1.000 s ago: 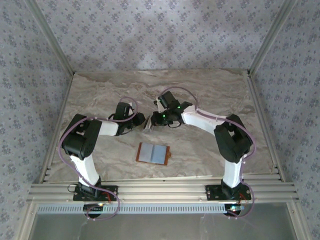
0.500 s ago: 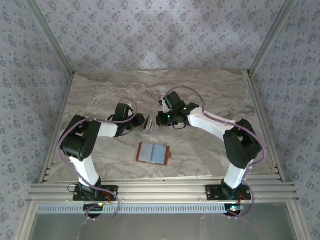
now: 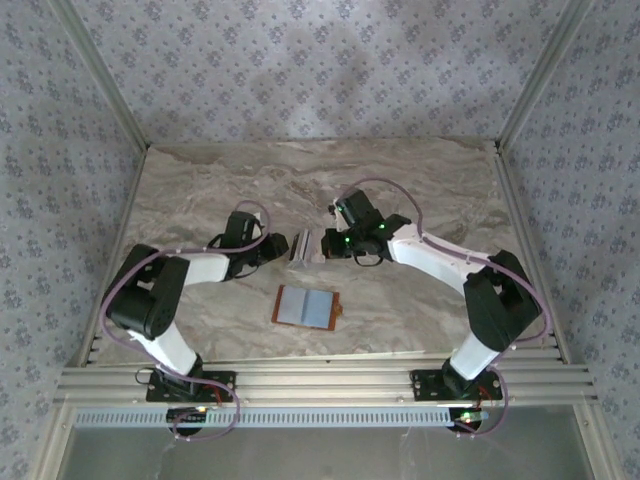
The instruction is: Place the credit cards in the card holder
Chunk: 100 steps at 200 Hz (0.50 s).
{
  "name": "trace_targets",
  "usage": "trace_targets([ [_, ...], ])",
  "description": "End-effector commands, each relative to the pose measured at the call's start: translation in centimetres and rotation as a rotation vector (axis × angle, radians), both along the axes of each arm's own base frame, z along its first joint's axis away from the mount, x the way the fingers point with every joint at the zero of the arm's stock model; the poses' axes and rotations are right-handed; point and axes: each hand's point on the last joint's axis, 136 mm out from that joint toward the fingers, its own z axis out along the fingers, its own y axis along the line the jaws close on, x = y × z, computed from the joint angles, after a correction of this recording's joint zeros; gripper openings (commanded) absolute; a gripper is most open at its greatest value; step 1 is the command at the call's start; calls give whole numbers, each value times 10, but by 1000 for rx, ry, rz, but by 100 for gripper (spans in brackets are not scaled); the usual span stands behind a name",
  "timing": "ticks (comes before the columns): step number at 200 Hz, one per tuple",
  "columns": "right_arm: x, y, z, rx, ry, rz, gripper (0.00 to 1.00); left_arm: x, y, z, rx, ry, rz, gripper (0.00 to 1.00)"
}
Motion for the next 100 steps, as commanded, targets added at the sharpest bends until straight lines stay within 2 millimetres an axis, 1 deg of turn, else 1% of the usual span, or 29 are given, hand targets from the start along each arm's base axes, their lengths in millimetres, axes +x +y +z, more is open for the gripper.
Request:
trace_targets([
  [1, -1, -12, 16, 15, -46, -46, 1, -11, 7, 15, 22, -28, -2, 39],
  [26, -5, -18, 23, 25, -69, -58, 0, -24, 18, 29, 46, -58, 15, 45],
  [54, -16, -23, 27, 53, -84, -60, 0, -44, 23, 42, 84, -89, 11, 50],
  [72, -27, -23, 28, 81, -89, -47, 0, -62, 18, 44, 107, -107, -21, 54],
  [100, -47, -23, 26, 111, -97, -18, 0, -92, 16, 37, 183, -112, -68, 56],
])
